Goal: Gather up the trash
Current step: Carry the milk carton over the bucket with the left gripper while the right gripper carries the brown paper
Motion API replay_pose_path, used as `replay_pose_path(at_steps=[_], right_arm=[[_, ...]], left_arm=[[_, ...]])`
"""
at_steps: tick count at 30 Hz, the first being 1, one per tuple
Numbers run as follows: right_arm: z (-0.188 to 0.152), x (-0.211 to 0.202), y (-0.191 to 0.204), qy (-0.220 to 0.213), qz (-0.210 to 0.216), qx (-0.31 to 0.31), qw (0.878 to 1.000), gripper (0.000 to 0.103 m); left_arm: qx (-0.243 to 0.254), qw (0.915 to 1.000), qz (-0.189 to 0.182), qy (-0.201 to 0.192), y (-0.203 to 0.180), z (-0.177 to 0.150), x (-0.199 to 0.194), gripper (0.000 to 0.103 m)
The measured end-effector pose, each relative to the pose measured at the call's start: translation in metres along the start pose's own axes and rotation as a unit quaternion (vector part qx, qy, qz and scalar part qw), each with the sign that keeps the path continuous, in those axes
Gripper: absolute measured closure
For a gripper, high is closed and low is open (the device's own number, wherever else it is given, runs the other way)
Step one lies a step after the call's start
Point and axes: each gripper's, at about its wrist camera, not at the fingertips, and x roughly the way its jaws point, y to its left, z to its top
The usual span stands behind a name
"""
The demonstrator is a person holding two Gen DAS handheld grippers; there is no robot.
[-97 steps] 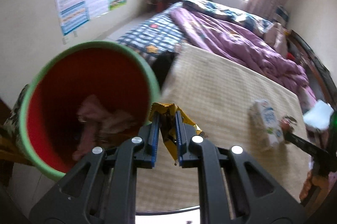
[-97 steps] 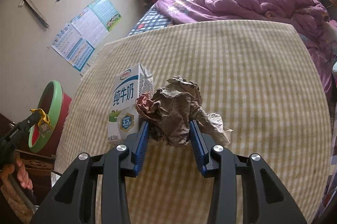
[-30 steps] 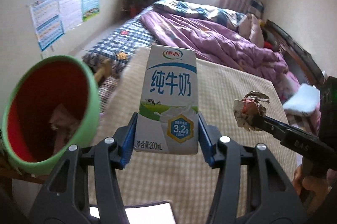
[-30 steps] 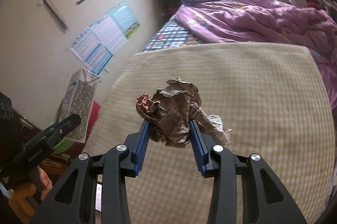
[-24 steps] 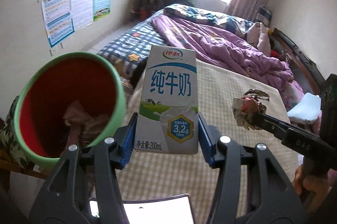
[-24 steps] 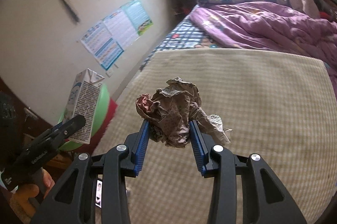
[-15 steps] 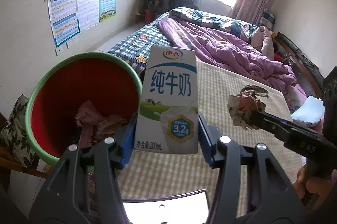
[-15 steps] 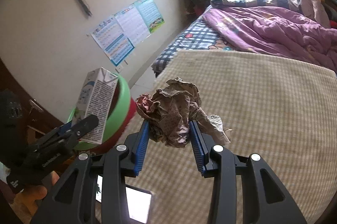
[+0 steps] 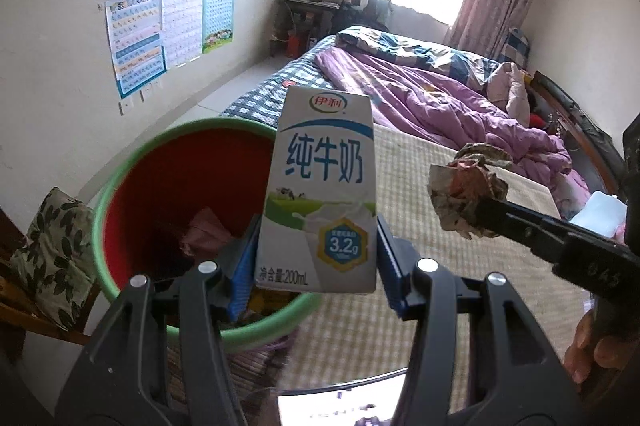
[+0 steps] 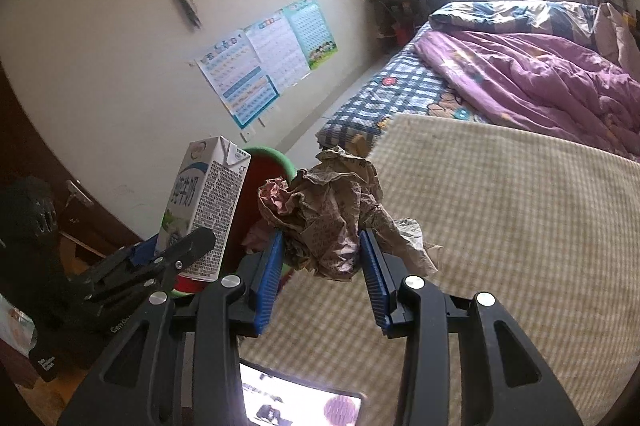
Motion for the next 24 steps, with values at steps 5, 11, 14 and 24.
replay_pose_path(at_steps=[5, 11, 14, 24], right_arm=[[0.001, 0.014, 0.019, 0.004, 0.006, -0.006, 1.0, 0.064], [0.0, 0.028, 0.038, 0.012, 0.009, -0.014, 1.0, 0.064], [-0.001, 0.033, 0.044, 0.014, 0.008, -0.017, 1.0, 0.064], [-0.001, 0.04, 0.052, 0.013, 0.006, -0.009, 1.0, 0.064]], left_arm=[[-0.006, 0.9999, 0.008, -0.003, 0.022, 0.001, -0.005, 0.052], [-0.009, 0.9999, 0.01, -0.001, 0.038, 0.002, -0.006, 0.052], [-0.011, 0.9999, 0.01, 0.0, 0.046, 0.003, -0.006, 0.052], [-0.01, 0.9998, 0.013, 0.007, 0.064, 0.004, -0.001, 0.052]])
